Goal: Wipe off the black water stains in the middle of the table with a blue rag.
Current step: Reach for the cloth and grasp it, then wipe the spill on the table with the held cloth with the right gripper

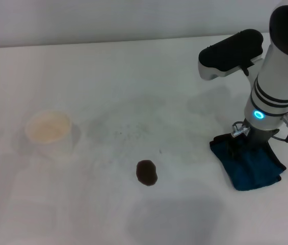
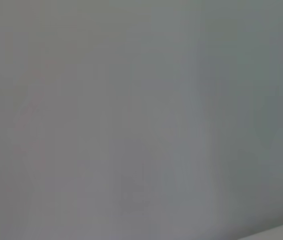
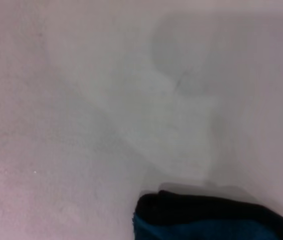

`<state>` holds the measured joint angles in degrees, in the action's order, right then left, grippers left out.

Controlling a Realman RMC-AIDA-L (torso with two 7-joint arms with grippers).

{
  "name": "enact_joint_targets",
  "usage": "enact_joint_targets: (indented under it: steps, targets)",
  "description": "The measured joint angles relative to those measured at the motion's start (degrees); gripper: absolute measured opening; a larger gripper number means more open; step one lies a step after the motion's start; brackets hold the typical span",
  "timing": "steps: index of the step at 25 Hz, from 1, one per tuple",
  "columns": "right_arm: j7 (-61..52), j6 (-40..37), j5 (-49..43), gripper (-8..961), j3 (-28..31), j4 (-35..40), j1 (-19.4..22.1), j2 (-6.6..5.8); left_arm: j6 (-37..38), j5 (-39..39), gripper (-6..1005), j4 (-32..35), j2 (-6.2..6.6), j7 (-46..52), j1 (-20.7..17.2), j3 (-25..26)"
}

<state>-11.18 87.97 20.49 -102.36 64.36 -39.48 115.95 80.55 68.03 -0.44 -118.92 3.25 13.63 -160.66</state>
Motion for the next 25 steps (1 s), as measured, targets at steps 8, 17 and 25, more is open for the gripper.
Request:
enact_joint_targets:
  steps: [8, 17, 25]
  targets:
    - [0.0, 0.6, 0.2, 470, -0.6, 0.3, -0.4, 0.07, -0.7, 0.0, 865, 0.0, 0.0, 0.0, 0.0, 0.0]
    - [0.4, 0.4, 0.2, 146, -0.7, -0.3, -0.3, 0.07, -1.4, 0.0, 864, 0.0, 0.0, 0.0, 0.1, 0.0]
    - [3.1, -3.4, 4.0, 69, -1.5, 1.1, -0.1, 0.07, -1.4, 0.0, 862, 0.0, 0.0, 0.0, 0.1, 0.0]
